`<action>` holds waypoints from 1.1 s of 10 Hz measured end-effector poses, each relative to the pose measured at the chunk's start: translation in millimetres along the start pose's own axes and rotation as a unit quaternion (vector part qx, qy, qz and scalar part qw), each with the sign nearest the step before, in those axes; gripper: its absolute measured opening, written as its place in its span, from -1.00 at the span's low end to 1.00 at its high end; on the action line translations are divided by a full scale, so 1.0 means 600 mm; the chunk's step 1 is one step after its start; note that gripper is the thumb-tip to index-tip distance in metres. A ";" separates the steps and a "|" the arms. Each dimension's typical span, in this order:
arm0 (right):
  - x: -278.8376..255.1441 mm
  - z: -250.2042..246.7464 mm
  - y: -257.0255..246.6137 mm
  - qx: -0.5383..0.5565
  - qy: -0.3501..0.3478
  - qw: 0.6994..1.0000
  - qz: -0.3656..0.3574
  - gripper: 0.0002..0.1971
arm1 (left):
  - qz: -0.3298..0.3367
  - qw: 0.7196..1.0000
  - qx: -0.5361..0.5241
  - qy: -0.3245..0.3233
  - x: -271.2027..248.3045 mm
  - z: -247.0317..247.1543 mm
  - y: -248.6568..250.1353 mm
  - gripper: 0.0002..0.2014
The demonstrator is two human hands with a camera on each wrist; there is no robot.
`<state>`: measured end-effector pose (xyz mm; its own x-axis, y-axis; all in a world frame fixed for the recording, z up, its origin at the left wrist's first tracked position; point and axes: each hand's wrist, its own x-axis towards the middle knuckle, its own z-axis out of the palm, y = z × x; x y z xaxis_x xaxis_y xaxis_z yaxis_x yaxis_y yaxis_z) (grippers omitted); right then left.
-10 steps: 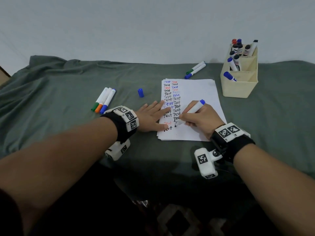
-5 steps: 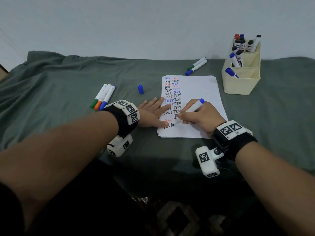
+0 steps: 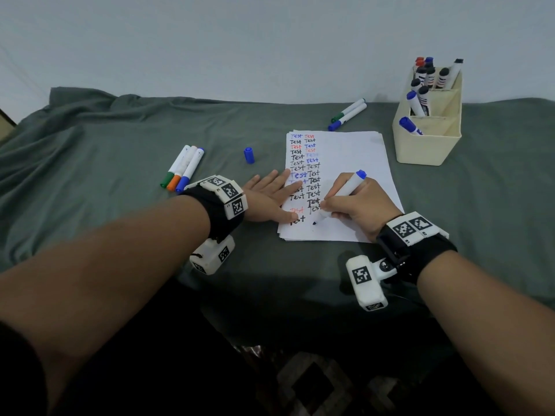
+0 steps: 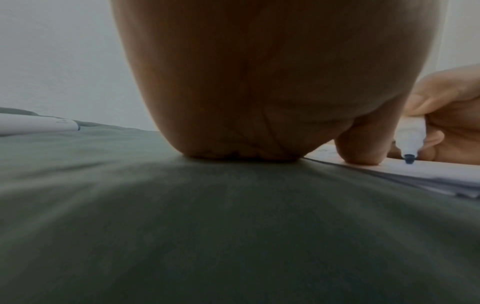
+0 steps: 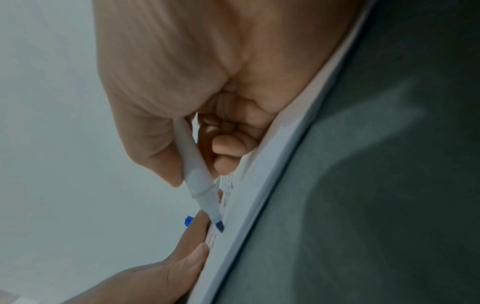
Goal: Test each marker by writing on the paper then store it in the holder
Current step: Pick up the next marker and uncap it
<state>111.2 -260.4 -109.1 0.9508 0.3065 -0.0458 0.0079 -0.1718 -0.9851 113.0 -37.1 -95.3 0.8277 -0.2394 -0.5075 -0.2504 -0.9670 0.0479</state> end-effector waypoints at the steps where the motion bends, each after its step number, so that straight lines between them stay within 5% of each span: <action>1: 0.001 0.002 0.001 -0.011 0.021 1.000 -0.011 -0.88 | 0.001 1.000 -0.002 0.000 0.000 0.001 -0.001 -0.19; 4: 0.000 0.000 0.001 -0.027 -0.008 1.000 -0.002 -0.85 | 0.004 1.000 -0.008 0.003 0.002 0.003 -0.003 -0.19; 6: 0.003 -0.005 0.003 -0.008 0.053 0.998 -0.023 -0.90 | 0.004 1.000 -0.006 0.004 0.004 0.003 -0.004 -0.19; 11: 0.004 -0.004 0.006 0.023 0.005 1.000 -0.016 -0.89 | 0.004 1.000 -0.004 0.005 0.008 0.005 -0.008 -0.18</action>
<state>114.0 -262.6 -112.7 0.9531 0.3025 -0.0120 0.0251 -0.1184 -0.9927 116.5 -33.5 -100.6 0.8305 -0.2472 -0.4992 -0.2526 -0.9658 0.0580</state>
